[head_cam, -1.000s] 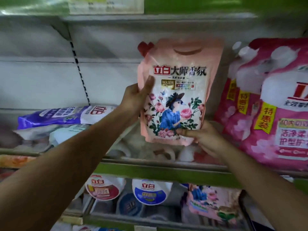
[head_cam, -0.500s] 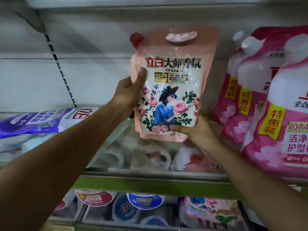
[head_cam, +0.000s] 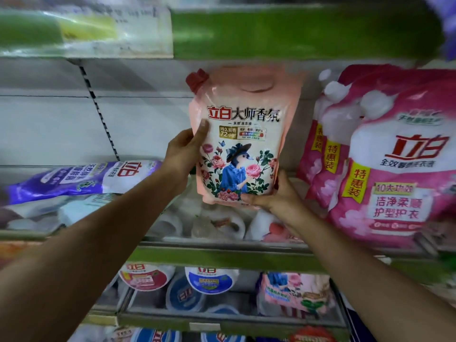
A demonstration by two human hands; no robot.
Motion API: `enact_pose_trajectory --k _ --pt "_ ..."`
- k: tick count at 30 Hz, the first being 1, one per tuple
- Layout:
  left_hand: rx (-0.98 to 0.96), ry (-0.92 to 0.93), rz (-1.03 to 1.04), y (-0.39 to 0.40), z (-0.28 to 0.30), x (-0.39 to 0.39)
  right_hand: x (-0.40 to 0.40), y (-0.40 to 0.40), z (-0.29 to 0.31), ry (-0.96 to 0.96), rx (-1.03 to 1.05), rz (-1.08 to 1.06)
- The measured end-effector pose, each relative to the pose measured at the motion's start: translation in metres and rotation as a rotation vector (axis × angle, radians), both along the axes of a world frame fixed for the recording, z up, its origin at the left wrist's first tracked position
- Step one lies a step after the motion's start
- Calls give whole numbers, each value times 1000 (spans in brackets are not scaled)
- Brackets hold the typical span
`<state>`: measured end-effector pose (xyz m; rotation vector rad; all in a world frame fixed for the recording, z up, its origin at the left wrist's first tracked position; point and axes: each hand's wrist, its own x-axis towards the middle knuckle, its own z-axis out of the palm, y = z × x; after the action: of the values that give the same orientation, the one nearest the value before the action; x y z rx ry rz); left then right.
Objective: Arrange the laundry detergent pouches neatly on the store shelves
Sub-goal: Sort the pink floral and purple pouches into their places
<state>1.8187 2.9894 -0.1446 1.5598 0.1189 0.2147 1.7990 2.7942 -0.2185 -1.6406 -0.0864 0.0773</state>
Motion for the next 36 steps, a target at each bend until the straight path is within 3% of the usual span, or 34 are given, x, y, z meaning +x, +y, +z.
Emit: enact_pose_trajectory --k 12,17,21,26,30,36 --pt "-101 69 26 -12 63 -144 -137 3 135 118 -93 1" --pt "-70 -40 -65 -10 114 -194 -184 19 199 127 8 99" --pt "-42 -170 -104 0 169 -212 -198 36 260 19 81 171" --pt "114 -363 -78 20 232 -207 -185 54 327 -48 238 137" --pt "215 -433 -37 38 270 -186 -158 50 372 -93 325 -6" --pt "785 -508 -124 45 281 -149 -112 33 392 -128 193 -250"
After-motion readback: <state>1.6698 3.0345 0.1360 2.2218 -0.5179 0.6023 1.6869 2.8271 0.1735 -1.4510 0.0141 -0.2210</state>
